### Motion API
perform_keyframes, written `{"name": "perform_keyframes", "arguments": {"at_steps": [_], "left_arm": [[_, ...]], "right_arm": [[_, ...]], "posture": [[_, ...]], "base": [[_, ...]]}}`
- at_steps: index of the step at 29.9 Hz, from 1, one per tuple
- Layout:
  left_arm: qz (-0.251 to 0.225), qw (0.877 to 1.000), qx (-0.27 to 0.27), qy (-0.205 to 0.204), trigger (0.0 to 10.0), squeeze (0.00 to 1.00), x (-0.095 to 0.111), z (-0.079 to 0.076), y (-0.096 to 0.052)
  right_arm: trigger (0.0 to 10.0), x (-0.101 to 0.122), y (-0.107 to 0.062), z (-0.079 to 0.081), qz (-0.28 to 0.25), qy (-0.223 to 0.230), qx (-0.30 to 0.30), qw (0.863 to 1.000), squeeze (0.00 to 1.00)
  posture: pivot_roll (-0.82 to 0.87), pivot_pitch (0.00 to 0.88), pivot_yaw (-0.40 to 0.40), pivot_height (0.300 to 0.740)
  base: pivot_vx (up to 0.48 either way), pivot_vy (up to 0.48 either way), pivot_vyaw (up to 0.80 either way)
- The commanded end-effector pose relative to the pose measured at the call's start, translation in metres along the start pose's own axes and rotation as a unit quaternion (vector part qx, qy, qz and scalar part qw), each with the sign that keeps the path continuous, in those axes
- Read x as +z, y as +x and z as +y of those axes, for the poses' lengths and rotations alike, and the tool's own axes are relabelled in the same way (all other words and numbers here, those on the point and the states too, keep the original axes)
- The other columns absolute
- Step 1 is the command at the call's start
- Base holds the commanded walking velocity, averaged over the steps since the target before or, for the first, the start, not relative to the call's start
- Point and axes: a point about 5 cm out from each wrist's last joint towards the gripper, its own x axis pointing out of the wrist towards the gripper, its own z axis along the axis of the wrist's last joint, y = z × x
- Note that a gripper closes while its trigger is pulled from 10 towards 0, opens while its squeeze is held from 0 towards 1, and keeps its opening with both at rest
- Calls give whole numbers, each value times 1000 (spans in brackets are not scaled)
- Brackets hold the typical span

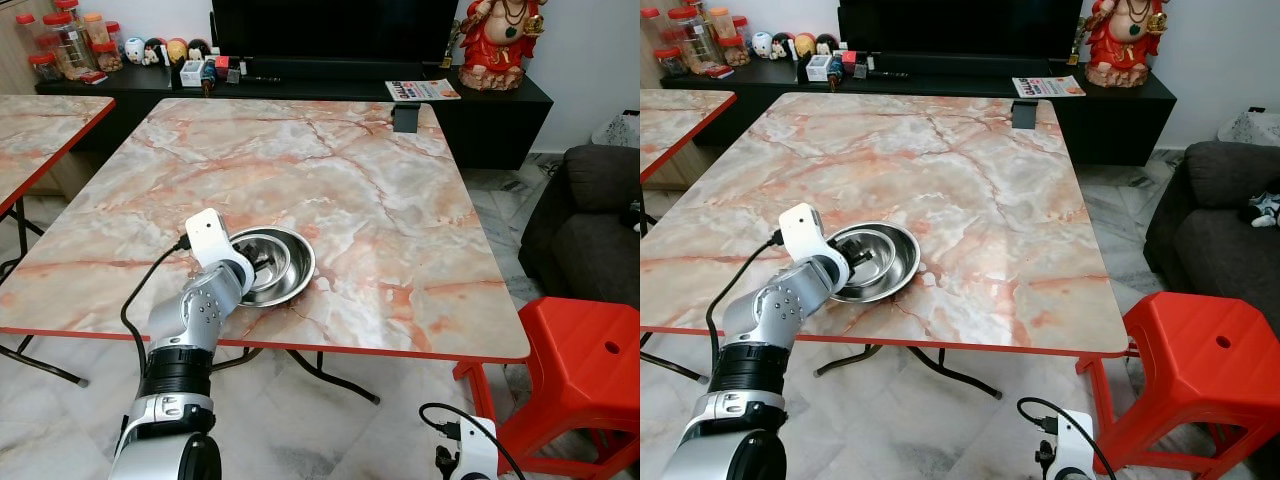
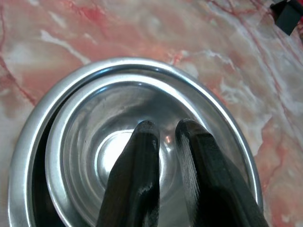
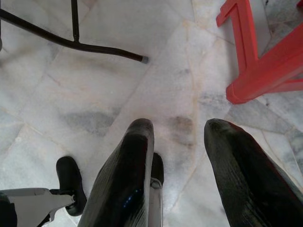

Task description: Setting the table

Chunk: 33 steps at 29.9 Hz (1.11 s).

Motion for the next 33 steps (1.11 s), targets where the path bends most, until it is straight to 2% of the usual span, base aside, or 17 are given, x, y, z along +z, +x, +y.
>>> {"name": "perform_keyframes", "arguments": {"at_steps": [1,3,4,9,11,12,14,15,17,20,21,22,24,26,29,31,33], "left_arm": [[-102,993,4,65,10000,0,32,3,-6],[-184,974,23,132,10000,0,55,9,-12],[-209,964,44,157,10000,0,60,20,-14],[-228,951,98,183,10000,0,63,51,-17],[-230,948,109,191,10000,0,63,56,-17],[-228,936,141,227,10000,0,63,71,-20],[-221,917,181,278,10000,0,61,92,-23],[-221,917,181,278,10000,0,61,92,-23],[-199,899,212,328,10000,0,50,121,-28],[-193,893,216,344,10000,0,46,129,-30],[-185,882,232,367,10000,0,40,141,-33],[-185,882,232,367,10000,0,40,141,-33],[-141,860,297,391,10000,0,20,180,-46],[-105,850,331,395,10000,0,5,204,-57],[-86,842,349,403,10000,0,-8,217,-65],[-54,825,381,414,10000,0,-26,234,-78],[-44,819,393,416,10000,0,-31,239,-82]], "right_arm": [[10000,2,0,0,0,5,-2,1000,0],[10000,3,1,1,-2,6,-1,1000,0],[10000,3,1,1,-3,6,-1,1000,0],[10000,4,1,2,-5,9,0,1000,0],[10000,4,1,2,-6,10,0,1000,0],[10000,4,1,1,-8,13,-2,1000,0],[10000,4,1,0,-11,16,-3,1000,0],[10000,4,1,0,-11,16,-3,1000,0],[10000,3,0,0,-13,16,-3,1000,0],[10000,3,0,0,-13,16,-3,1000,0],[10000,2,0,1,-13,16,-3,1000,0],[10000,2,0,1,-13,16,-3,1000,0],[10000,1,0,1,-13,18,-2,1000,0],[10000,0,0,2,-12,19,-2,1000,0],[10000,-1,-1,3,-11,19,-1,1000,0],[10000,-2,-1,3,-10,20,1,1000,0],[10000,-2,-1,3,-10,21,1,1000,0]], "posture": [[2,0,-18,740],[2,0,-18,740],[1,0,-17,740],[-3,0,-13,740],[-3,0,-13,740],[2,0,-13,740],[2,0,-13,740],[2,0,-13,740],[8,0,-7,740],[8,0,-7,740],[3,0,1,740],[3,0,1,740],[4,0,7,740],[9,0,7,740],[9,0,10,740],[8,0,11,740],[6,0,9,740]], "base": [[0,0,0],[0,0,0],[0,0,0],[0,0,0],[0,0,0],[0,0,0],[0,0,0],[0,0,0],[0,0,0],[0,0,0],[0,0,0],[0,0,0],[0,0,0],[0,0,0],[0,0,0],[0,0,0],[0,0,0]]}}
